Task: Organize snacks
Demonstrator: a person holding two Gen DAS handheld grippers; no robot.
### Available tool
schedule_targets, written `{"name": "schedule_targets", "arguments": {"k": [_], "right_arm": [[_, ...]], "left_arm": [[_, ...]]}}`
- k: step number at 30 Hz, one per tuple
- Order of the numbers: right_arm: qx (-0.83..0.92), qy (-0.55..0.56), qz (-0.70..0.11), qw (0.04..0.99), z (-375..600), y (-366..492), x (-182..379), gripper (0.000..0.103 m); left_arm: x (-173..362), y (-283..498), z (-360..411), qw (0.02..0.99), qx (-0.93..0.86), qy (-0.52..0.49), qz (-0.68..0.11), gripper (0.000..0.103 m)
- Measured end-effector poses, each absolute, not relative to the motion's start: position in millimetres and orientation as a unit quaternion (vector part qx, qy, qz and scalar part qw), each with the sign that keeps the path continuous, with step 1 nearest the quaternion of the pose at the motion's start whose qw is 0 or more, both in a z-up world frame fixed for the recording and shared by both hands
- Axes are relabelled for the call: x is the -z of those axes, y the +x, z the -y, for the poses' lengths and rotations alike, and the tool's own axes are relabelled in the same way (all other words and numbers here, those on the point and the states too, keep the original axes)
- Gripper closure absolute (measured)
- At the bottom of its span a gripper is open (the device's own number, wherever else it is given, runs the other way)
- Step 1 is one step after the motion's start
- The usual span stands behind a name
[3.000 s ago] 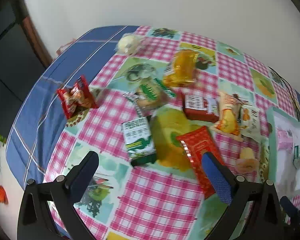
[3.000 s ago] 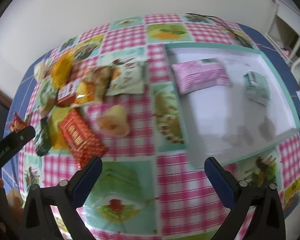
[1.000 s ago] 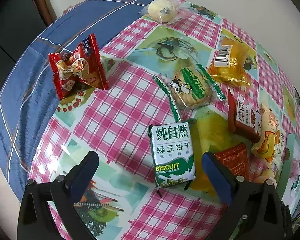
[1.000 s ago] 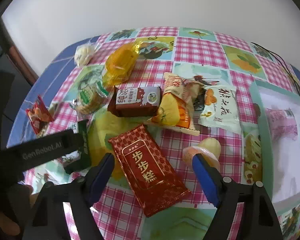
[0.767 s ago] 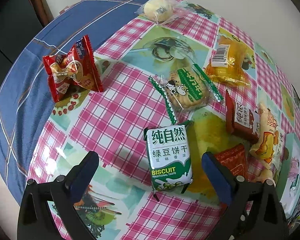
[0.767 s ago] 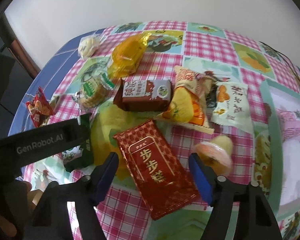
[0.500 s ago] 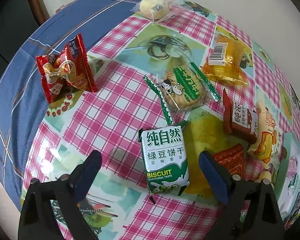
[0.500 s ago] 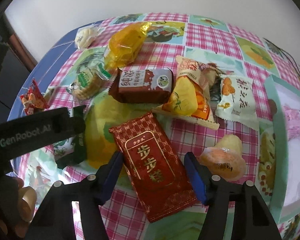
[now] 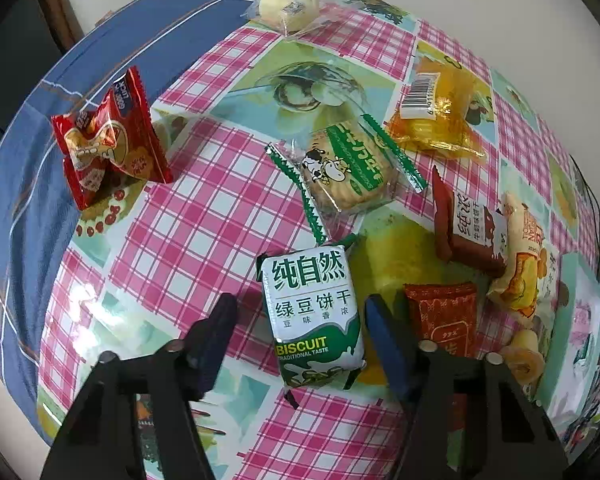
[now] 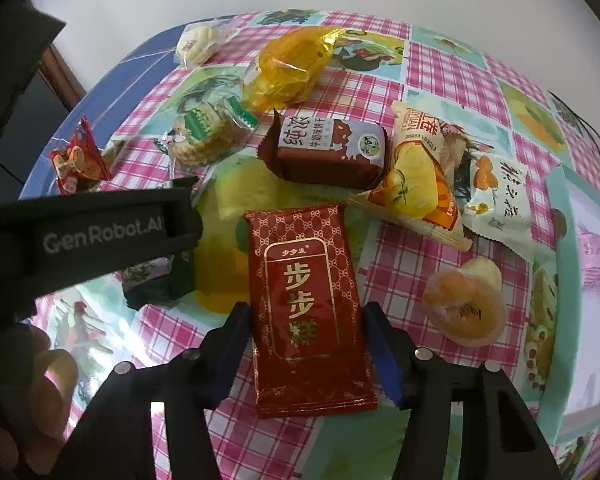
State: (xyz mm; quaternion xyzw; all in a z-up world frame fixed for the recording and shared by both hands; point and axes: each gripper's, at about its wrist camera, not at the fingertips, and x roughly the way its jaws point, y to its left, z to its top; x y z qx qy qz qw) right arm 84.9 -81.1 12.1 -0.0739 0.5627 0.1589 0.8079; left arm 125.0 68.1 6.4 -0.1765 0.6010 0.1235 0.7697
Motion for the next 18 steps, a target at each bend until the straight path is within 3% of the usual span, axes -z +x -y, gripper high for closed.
{"name": "schedule_targets", "arguments": {"k": [5,18], "right_arm": [[-0.144,-0.068,-0.565,0.809,85,86,-11,0.051],[-0.145,-0.021,-0.584,0.798,106,92,-15,0.055]], "left_arm": [[-8,124,-58,0.77,-0.115,-0.164,-0.606,0.057],[-21,111,-33,0.768,-0.093,-0.167,-0.611,0.062]]}}
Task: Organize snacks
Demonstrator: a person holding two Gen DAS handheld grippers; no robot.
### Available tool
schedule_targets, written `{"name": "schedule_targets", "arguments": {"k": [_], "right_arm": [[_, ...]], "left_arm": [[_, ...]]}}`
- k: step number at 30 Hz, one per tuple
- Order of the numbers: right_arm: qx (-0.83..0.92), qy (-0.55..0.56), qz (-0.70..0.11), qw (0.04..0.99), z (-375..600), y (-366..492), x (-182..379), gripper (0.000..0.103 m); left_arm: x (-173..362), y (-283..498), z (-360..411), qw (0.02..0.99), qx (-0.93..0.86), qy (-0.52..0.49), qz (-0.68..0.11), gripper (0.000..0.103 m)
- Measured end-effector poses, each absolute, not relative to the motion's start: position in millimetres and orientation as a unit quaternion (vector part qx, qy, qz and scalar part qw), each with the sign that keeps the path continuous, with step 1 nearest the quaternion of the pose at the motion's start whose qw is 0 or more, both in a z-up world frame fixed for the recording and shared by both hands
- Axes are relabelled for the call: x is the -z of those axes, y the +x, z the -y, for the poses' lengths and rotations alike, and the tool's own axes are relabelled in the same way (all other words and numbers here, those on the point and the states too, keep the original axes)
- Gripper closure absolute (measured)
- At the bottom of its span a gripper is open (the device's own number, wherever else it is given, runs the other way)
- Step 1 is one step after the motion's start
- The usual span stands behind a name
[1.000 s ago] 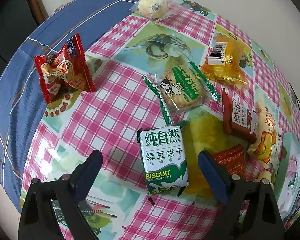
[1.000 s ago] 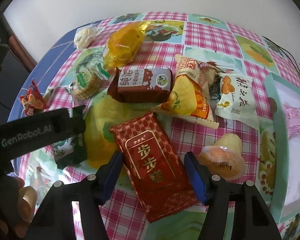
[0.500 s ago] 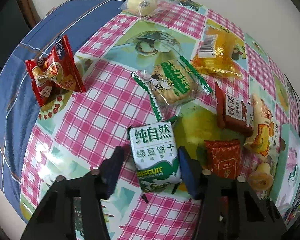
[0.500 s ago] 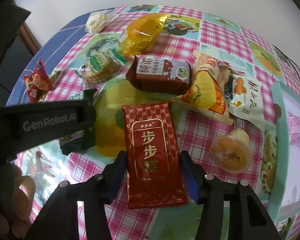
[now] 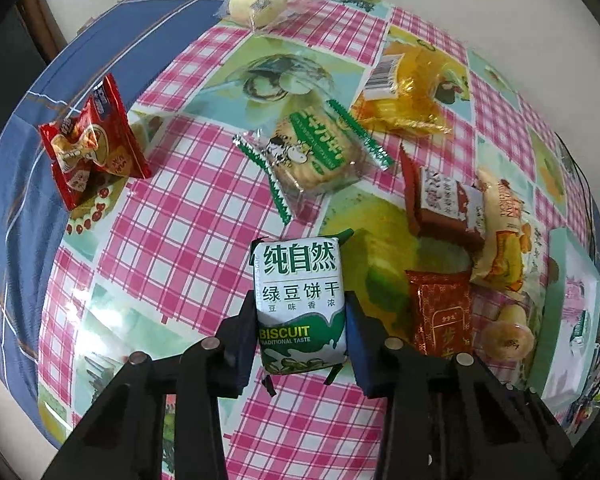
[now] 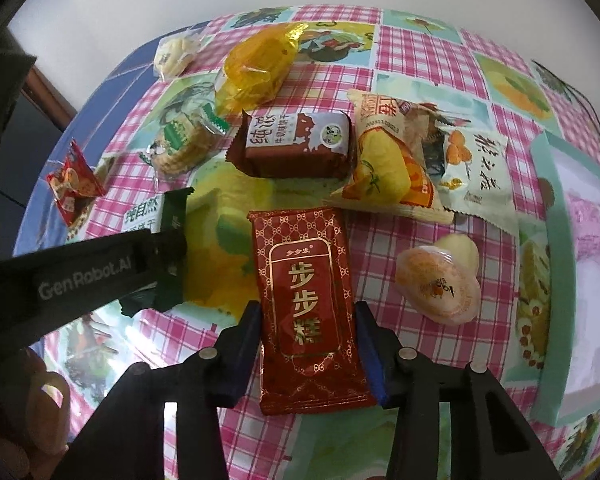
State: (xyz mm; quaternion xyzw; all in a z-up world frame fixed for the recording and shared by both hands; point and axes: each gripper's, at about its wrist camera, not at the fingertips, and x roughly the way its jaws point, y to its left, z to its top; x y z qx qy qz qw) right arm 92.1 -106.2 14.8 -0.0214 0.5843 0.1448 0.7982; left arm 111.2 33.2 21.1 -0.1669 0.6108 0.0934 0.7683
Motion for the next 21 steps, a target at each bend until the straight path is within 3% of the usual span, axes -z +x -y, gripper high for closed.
{"name": "schedule_targets", "arguments": {"k": [17,21], "right_arm": [[-0.155,0.04,-0.566,0.808,140,83,-61,0.057],[-0.158,0.047,-0.554,0.816,139,79,-73,0.07]], "left_arm": [[-79,96,-23,0.81,-0.075,-0.175,-0.554,0.062],[-83,94,-23,0.814,-0.075,-0.176,-0.549,0.062]]}}
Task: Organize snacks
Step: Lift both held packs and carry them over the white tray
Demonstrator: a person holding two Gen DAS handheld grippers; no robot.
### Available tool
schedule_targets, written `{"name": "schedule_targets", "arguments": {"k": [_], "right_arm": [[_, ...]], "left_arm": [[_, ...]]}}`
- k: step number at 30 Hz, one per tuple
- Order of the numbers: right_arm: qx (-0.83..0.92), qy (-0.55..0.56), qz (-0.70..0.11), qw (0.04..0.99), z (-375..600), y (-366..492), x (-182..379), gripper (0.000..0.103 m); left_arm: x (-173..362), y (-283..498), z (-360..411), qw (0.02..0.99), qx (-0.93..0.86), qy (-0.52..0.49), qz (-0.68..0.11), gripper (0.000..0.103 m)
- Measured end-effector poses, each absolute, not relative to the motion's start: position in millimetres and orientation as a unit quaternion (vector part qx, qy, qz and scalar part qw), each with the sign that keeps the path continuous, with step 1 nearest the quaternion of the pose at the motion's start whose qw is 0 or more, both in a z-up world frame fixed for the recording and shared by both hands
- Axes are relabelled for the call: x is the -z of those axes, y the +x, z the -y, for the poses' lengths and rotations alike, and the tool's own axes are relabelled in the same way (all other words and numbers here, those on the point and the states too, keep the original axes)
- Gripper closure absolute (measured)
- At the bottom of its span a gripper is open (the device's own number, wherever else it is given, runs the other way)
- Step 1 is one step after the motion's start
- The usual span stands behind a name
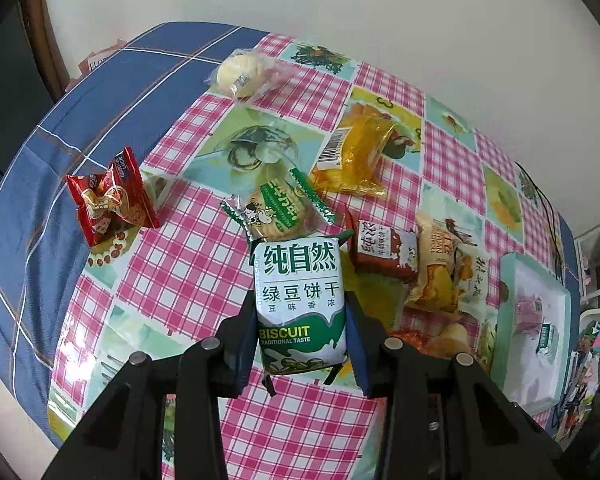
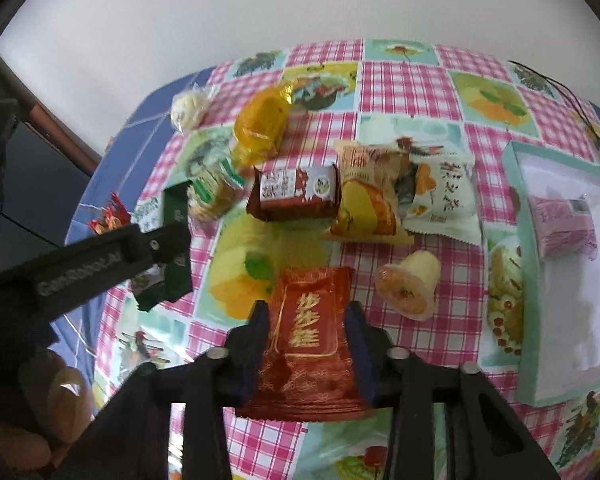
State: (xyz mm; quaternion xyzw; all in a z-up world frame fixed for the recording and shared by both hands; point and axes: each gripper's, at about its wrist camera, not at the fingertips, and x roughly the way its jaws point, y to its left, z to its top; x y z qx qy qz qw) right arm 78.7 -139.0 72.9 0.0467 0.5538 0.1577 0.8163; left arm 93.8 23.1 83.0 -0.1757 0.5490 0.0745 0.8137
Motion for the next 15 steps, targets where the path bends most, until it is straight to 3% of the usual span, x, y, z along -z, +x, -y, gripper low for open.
{"name": "schedule_targets", "arguments": {"k": [15], "right_arm": [[-0.145,0.04,-0.603,0.784,133,87,-31,0.068]], "left_arm": [[-37,93,-21,0.766,-0.095,-0.167,-0.613,0.062]]}}
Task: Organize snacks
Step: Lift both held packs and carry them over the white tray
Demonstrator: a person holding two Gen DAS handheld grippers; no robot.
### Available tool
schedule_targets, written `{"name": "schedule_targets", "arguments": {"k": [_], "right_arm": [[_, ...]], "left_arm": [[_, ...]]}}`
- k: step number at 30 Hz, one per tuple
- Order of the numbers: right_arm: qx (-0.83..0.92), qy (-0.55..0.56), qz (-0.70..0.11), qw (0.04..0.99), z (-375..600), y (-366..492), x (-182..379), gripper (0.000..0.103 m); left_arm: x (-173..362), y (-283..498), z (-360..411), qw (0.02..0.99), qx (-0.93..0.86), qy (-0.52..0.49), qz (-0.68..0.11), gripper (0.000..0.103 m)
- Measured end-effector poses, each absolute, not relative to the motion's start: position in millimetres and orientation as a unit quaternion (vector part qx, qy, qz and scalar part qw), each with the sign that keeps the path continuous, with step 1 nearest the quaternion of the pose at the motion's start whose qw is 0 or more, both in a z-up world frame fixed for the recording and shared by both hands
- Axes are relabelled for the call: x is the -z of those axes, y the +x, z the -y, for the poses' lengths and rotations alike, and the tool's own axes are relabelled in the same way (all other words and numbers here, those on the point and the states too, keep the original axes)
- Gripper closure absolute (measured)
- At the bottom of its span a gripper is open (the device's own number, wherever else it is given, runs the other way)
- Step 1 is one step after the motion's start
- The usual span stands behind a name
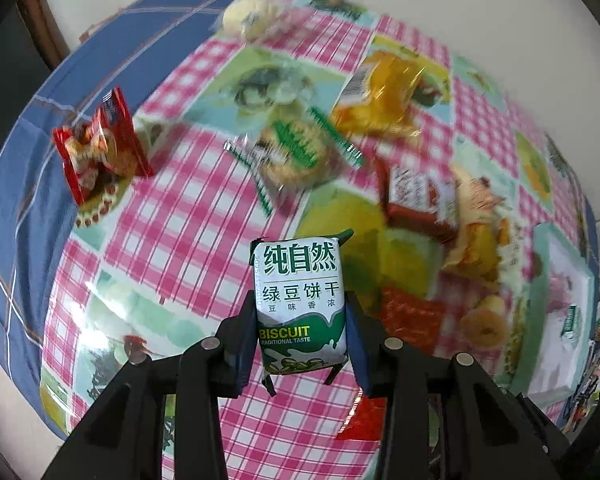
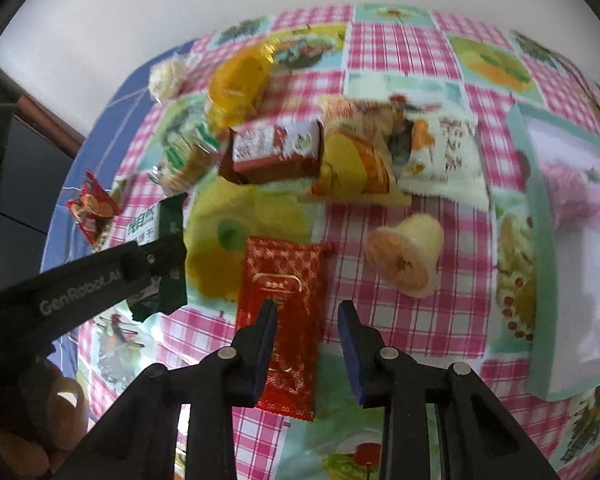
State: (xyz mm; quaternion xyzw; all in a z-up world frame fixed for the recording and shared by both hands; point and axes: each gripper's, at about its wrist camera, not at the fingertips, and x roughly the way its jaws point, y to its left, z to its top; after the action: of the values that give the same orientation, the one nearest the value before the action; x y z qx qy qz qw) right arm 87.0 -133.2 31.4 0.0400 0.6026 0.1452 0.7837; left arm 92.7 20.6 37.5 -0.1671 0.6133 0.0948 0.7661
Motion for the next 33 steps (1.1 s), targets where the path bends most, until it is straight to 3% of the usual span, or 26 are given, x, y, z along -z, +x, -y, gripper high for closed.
{"name": "schedule_targets", "arguments": {"k": [4,6,15,22,33], "right_arm": [[-0.144,0.052,-0.613,0.775,131,88,-18,0.061],[-0.143,0.052,-0.612,0.776,127,88,-16,0.045],[-0.148,0.0,-0.604,0.783,96,81,-13,0.036],[-0.105,-0.068,-0.598,0.792,92,78,-6,0.035],[-0.093,-0.066,-0.595,0.795,110,75,-6,0.037]], "left_arm": [[-25,90,-26,0.752,-0.105,-0.171,-0.628,0.062],[-24,88,-30,0.753,-0.108,-0.173,-0.626,0.062],[-28,85,-52,0.755,-0.119,-0.181,-0.619,0.062],[-19,90,-49,0.75,-0.121,-0.179,-0.626,0.061],[-10,97,-29,0.757,-0.129,-0.136,-0.626,0.055]]}}
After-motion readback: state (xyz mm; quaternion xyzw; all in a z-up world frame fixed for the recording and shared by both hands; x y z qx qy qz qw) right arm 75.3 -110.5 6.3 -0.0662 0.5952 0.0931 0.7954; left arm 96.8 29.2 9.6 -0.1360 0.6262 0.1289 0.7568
